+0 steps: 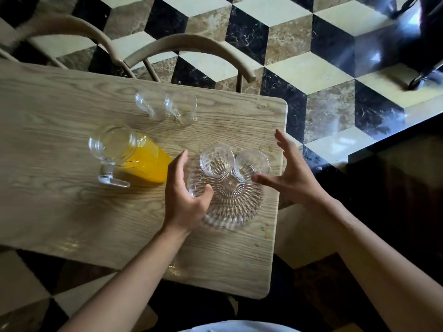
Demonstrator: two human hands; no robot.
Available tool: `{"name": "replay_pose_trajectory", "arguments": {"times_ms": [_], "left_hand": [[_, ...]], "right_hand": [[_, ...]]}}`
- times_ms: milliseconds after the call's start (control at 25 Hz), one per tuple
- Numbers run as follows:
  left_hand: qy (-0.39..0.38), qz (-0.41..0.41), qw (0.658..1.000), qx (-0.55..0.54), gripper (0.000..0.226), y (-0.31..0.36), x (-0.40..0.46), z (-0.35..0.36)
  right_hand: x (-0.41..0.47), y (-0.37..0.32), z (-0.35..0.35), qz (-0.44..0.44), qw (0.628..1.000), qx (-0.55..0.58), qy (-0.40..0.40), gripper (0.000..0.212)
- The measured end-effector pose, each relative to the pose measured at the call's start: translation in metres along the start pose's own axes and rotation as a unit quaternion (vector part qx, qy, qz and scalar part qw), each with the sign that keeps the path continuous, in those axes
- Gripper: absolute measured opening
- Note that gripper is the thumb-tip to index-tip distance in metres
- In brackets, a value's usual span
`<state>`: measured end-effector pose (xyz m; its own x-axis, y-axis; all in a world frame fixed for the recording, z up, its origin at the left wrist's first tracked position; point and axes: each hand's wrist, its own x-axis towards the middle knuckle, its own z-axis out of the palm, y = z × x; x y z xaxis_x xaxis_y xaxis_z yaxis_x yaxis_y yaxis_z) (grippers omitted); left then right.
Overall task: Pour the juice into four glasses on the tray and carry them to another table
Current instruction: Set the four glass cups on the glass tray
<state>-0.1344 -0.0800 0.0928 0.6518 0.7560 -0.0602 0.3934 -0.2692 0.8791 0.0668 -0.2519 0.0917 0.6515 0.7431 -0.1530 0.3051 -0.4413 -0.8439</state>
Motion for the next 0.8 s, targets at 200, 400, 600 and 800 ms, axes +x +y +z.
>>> {"name": "replay_pose_trajectory", "arguments": {"times_ms": [200,400,600,800], "left_hand": [[0.073,0.031,0.997,-0.006,0.075,0.038,0.006,-0.012],[0.142,0.062,0.988,-0.010,0.065,0.078,0.038,-0.043],[0.194,0.112,0.974,0.027,0.060,0.086,0.107,-0.114],[0.161,0.066,0.984,0.038,0.065,0.032,0.183,-0.185]], "right_hand": [[0.031,-0.031,-0.007,-0.042,0.998,-0.010,-0.046,0.122],[0.072,-0.072,0.009,-0.097,0.992,-0.013,-0.081,0.117],[0.117,-0.095,0.031,-0.122,0.992,-0.006,-0.044,0.118],[0.148,-0.084,0.054,-0.071,0.997,-0.016,-0.025,0.126]]}}
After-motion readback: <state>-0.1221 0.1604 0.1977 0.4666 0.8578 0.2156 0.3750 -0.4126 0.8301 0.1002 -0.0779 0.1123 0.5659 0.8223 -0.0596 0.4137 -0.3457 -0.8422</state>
